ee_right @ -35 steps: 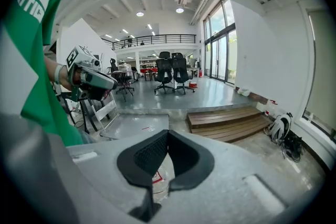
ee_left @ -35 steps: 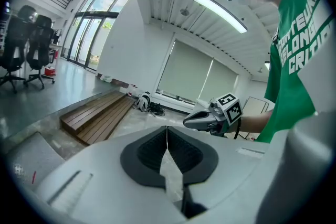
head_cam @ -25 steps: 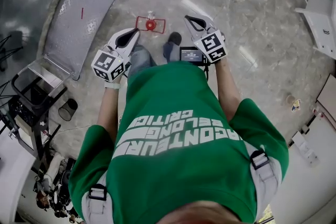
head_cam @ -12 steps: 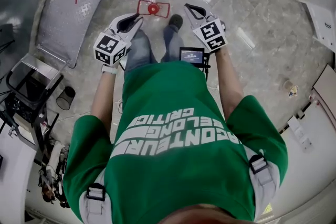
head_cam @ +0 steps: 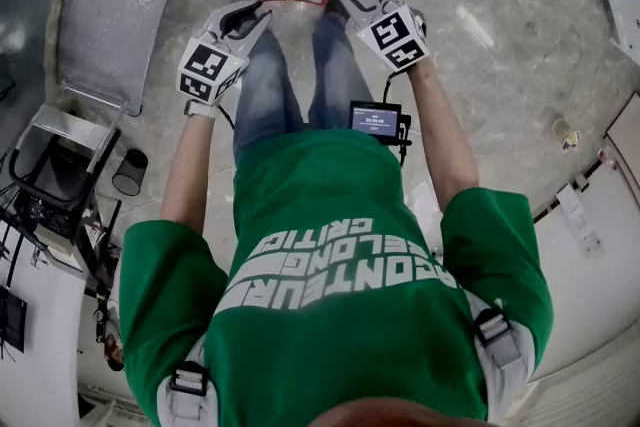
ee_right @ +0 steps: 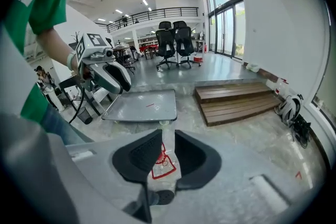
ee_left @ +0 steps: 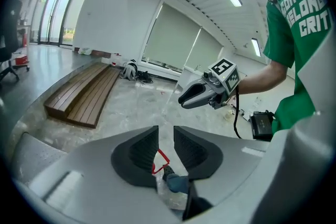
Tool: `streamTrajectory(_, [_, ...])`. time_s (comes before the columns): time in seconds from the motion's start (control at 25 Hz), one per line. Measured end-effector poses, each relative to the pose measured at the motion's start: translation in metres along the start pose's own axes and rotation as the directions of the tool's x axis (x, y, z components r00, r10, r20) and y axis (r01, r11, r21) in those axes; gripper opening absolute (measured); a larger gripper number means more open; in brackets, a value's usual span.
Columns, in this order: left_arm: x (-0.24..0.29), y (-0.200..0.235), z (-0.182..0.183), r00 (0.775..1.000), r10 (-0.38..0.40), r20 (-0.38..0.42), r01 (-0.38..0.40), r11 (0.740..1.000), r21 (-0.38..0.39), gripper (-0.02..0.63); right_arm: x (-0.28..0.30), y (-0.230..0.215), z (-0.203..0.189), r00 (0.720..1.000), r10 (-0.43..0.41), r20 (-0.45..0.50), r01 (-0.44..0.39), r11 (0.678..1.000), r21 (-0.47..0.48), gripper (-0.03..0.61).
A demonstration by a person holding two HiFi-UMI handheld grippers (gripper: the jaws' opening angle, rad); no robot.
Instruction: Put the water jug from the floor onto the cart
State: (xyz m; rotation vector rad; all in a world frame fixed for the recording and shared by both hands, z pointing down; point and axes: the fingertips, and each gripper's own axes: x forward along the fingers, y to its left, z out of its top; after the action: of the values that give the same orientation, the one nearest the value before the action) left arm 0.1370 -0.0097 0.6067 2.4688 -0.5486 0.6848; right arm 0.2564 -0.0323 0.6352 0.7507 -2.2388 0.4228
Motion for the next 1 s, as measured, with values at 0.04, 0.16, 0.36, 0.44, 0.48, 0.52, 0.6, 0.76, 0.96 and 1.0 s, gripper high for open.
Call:
streamTrajectory(0.04, [0.008, 0.005, -0.010, 1.000, -0.010, -0.013, 0.010, 1.000, 0.006, 0.094, 0.011, 0.001, -0.009, 1.000, 0.009, -0.010, -0.009, 1.000, -0.004, 0.071])
streamTrajectory(0.16, [0.044, 0.022, -0.042, 0.997, -0.047, -0.060, 0.049, 0.998, 0.033, 0.107, 0.049, 0.001, -0.039, 0.999, 0.042, -0.033, -0.043, 0.999, -0.024, 0.091])
streamTrajectory(0.36, [0.093, 0.047, -0.104, 0.981, -0.081, -0.177, 0.106, 0.985, 0.137, 0.129, 0.108, 0.013, -0.085, 0.993, 0.094, -0.070, -0.101, 0.991, -0.091, 0.126])
streamTrajectory(0.44, [0.110, 0.052, -0.125, 0.970, -0.086, -0.228, 0.130, 0.974, 0.188, 0.142, 0.127, 0.017, -0.102, 0.990, 0.108, -0.089, -0.118, 0.985, -0.122, 0.140])
streamTrajectory(0.48, [0.119, 0.054, -0.134, 0.964, -0.088, -0.250, 0.144, 0.966, 0.214, 0.146, 0.136, 0.019, -0.112, 0.989, 0.112, -0.100, -0.125, 0.982, -0.140, 0.149])
streamTrajectory(0.52, [0.128, 0.056, -0.143, 0.959, -0.092, -0.269, 0.160, 0.958, 0.240, 0.156, 0.144, 0.020, -0.122, 0.987, 0.116, -0.113, -0.133, 0.979, -0.155, 0.171])
streamTrajectory(0.6, [0.144, 0.060, -0.161, 0.946, -0.102, -0.307, 0.194, 0.938, 0.287, 0.180, 0.161, 0.024, -0.141, 0.982, 0.130, -0.137, -0.153, 0.973, -0.175, 0.197])
streamTrajectory(0.76, [0.171, 0.073, -0.193, 0.929, -0.111, -0.353, 0.241, 0.904, 0.352, 0.200, 0.191, 0.028, -0.169, 0.974, 0.157, -0.160, -0.187, 0.964, -0.191, 0.212])
streamTrajectory(0.96, [0.194, 0.081, -0.218, 0.915, -0.107, -0.388, 0.288, 0.848, 0.445, 0.254, 0.211, 0.029, -0.184, 0.970, 0.162, -0.182, -0.202, 0.952, -0.232, 0.241])
streamTrajectory(1.0, [0.198, 0.082, -0.224, 0.911, -0.108, -0.398, 0.304, 0.828, 0.471, 0.266, 0.216, 0.030, -0.187, 0.969, 0.161, -0.189, -0.205, 0.947, -0.247, 0.242])
